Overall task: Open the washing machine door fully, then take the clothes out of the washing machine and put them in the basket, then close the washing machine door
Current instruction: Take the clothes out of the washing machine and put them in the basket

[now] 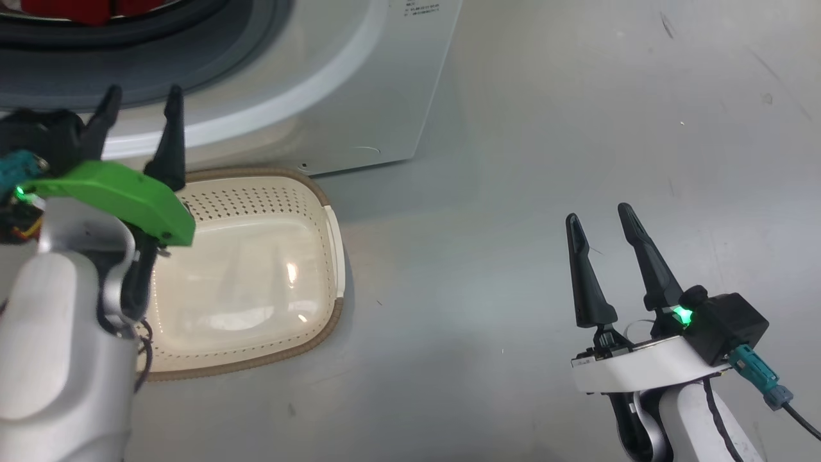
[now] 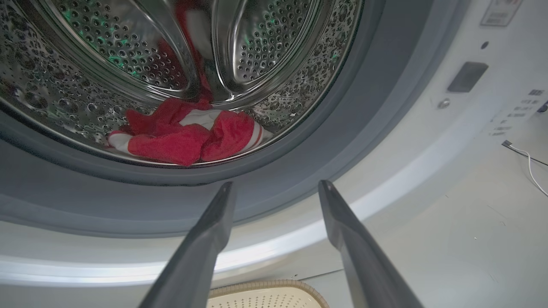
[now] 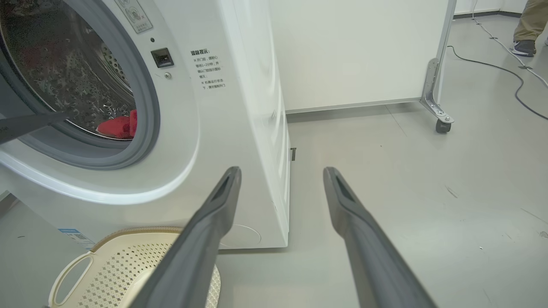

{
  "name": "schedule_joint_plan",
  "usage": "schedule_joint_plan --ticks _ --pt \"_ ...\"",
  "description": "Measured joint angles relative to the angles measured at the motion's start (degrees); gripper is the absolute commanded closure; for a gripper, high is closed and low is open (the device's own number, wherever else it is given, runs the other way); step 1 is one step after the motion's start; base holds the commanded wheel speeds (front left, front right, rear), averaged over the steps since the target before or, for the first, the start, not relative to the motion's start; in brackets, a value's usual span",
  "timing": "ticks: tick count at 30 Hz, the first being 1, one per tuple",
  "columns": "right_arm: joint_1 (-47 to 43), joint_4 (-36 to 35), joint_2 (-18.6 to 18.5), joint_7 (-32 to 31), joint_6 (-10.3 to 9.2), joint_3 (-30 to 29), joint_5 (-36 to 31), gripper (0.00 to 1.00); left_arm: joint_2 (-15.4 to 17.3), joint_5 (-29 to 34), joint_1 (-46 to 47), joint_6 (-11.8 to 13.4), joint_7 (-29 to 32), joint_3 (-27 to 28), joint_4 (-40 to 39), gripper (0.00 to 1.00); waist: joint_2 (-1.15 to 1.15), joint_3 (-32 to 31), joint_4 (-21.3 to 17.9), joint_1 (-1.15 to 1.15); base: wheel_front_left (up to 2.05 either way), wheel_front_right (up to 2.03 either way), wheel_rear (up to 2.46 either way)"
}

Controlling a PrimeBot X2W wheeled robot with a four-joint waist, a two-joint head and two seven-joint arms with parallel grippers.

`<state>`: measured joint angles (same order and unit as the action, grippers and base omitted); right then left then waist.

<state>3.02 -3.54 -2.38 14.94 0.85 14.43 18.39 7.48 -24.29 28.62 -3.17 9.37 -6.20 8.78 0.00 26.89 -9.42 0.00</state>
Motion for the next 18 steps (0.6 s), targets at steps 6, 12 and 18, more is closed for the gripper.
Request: schedule_joint_plan --ticks 6,12,18 --pt "3.30 -0.92 -0.04 0.00 -0.53 1.87 2.88 0.00 4.17 -1.82 9.46 -0.26 6.11 2.74 -0.02 0.00 0.00 4.10 -2.45 0.00 0.00 0.00 0.00" --pt "6.34 -1.11 -0.05 0.00 -0.74 4.19 5.39 0.00 8.46 -2.19 17.72 -0.65 11.25 4.71 0.68 0.00 0.00 7.73 -5.24 0.00 0.00 0.00 0.00" --pt "8.76 -1.16 -0.05 0.00 -1.13 6.38 7.50 0.00 12.01 -2.80 24.83 -0.65 16.99 6.33 3.37 0.00 0.00 11.32 -8.75 0.01 0.00 0.00 0.00"
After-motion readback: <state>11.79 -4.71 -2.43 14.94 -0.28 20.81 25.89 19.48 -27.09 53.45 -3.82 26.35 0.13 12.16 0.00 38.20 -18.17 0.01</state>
